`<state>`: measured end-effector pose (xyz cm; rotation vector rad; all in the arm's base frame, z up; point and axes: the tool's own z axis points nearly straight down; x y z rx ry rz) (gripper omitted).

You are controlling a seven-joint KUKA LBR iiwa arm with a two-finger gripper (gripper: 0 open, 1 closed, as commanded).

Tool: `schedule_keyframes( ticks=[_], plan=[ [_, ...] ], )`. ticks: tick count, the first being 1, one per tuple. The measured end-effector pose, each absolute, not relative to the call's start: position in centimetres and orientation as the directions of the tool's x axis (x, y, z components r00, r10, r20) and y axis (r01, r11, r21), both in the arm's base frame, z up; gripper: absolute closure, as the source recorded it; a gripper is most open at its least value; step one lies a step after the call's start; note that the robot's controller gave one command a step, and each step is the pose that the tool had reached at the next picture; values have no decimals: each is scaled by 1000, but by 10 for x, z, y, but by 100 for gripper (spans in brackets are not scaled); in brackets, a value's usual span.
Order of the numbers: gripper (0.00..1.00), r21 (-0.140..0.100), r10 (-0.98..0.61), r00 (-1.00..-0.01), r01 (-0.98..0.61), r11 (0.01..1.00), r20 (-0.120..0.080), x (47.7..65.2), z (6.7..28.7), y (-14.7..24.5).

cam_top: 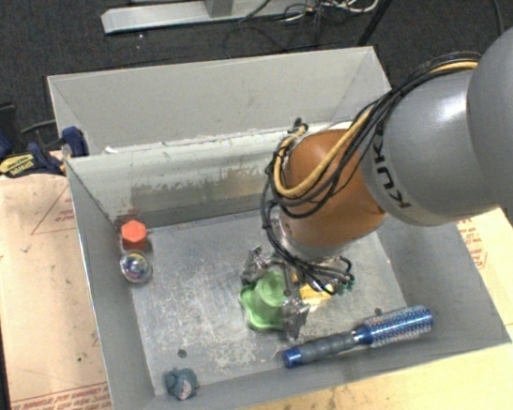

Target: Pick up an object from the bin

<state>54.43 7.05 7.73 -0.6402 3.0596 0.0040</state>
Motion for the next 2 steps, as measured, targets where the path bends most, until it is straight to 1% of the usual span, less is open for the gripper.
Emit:
schedule_keyframes(
  ticks=[1, 2],
  plan=[
    [0, 1, -477, -879, -477, 879, 2, 563, 75, 76],
    [0, 3, -611, -791, -611, 791, -2, 603, 75, 72]
  ],
)
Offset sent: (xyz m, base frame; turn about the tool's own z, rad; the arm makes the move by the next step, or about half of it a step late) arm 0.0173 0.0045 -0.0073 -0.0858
